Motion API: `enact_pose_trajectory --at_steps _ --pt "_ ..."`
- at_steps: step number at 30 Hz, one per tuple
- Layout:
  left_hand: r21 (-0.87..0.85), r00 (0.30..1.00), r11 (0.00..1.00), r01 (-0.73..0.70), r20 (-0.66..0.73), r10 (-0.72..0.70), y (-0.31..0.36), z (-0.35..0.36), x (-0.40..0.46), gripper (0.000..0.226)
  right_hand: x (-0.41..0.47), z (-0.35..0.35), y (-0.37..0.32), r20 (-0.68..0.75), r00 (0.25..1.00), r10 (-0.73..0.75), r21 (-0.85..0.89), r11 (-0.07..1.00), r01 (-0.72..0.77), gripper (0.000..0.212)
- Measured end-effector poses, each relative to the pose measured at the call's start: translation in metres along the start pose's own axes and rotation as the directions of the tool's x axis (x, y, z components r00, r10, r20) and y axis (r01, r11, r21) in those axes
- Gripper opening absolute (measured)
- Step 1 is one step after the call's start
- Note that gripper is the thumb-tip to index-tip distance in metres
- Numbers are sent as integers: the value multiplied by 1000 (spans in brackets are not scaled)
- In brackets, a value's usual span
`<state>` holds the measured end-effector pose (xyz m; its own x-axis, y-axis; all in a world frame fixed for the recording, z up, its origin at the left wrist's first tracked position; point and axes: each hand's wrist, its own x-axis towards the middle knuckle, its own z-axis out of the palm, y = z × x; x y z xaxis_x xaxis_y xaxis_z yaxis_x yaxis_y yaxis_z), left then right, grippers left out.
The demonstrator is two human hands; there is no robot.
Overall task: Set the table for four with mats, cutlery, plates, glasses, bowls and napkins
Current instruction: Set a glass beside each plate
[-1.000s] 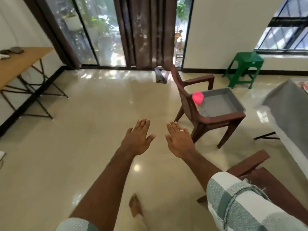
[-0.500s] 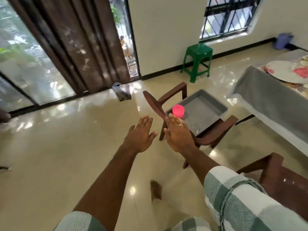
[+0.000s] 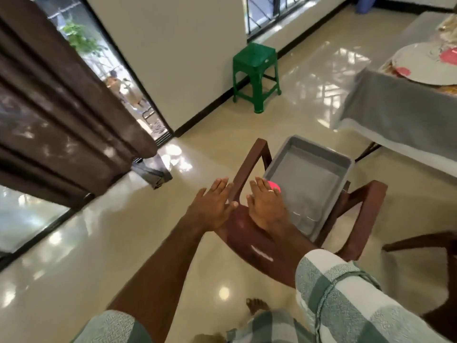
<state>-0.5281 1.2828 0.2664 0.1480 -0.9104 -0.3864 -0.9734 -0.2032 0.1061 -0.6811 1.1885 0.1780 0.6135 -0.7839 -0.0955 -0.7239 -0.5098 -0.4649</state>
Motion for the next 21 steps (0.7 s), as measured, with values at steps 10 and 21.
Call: enact_pose_trajectory --at_steps 10,21 --pt "224 879 861 -457 261 399 -48 -5 198 69 89 42 39 -16 883 470 37 883 -469 60" --pt "69 493 522 -850 457 741 -86 -3 342 73 152 108 -19 -204 460 864 170 494 -853 62"
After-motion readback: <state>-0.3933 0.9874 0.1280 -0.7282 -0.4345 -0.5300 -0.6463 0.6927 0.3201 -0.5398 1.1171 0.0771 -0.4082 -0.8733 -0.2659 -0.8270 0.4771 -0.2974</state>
